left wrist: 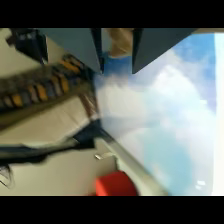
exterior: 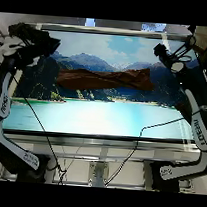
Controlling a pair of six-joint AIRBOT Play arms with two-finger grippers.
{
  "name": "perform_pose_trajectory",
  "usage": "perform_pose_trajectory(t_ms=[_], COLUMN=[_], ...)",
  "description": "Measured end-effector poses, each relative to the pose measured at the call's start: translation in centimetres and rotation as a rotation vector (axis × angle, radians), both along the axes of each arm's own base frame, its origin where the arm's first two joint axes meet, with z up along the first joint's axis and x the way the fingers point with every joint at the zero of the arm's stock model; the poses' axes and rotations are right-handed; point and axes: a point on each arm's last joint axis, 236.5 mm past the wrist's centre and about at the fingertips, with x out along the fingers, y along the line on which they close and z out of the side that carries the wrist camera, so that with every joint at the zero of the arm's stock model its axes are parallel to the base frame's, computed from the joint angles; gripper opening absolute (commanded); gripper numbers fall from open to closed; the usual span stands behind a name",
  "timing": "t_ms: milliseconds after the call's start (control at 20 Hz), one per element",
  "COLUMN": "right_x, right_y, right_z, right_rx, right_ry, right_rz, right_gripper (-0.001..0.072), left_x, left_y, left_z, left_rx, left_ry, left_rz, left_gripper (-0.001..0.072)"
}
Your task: Fold the shirts.
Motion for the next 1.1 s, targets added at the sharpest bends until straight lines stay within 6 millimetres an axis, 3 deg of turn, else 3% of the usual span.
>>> perform_pose_trajectory(t_ms=[150, 200, 300, 400, 500, 650, 750, 950, 1100], right_x=[-2.7, -3.8, -6.2, -8.5, -10.6, -13.3, -14.2, -13.5, -11.9], right_y=[-0.6, -1.1, -2.8, -5.7, -9.6, -14.7, -16.2, -16.1, -14.2], right_z=[7.2, 8.9, 11.3, 11.7, 10.4, 5.7, 2.0, -4.9, -10.8], right_rx=[-0.188, -0.232, -0.3, -0.337, -0.346, -0.249, -0.114, 0.139, 0.258], right_ry=[-0.098, -0.107, -0.094, -0.029, 0.079, 0.271, 0.369, 0.483, 0.557], right_rz=[0.028, 0.033, 0.024, -0.001, -0.044, -0.071, -0.035, 0.081, 0.167], right_gripper=[0.0352, 0.0395, 0.041, 0.0411, 0.0413, 0.0414, 0.0438, 0.0483, 0.0483], left_x=[-2.5, -3.5, -5.2, -6.7, -7.8, -8.6, -8.7, -7.7, -6.7], left_y=[-2.9, -4.0, -6.0, -7.8, -9.4, -11.1, -11.8, -12.6, -12.6], left_z=[6.4, 8.0, 10.1, 11.0, 10.2, 7.1, 5.1, 3.7, 3.0], left_rx=[0.066, 0.099, 0.172, 0.242, 0.337, 0.513, 0.626, 0.726, 0.741], left_ry=[-0.153, -0.194, -0.243, -0.257, -0.241, -0.181, -0.147, -0.14, -0.125], left_rz=[-0.155, -0.198, -0.259, -0.303, -0.34, -0.38, -0.384, -0.336, -0.292], left_gripper=[0.0161, 0.0161, 0.0161, 0.0163, 0.0173, 0.0525, 0.0541, 0.0541, 0.0539])
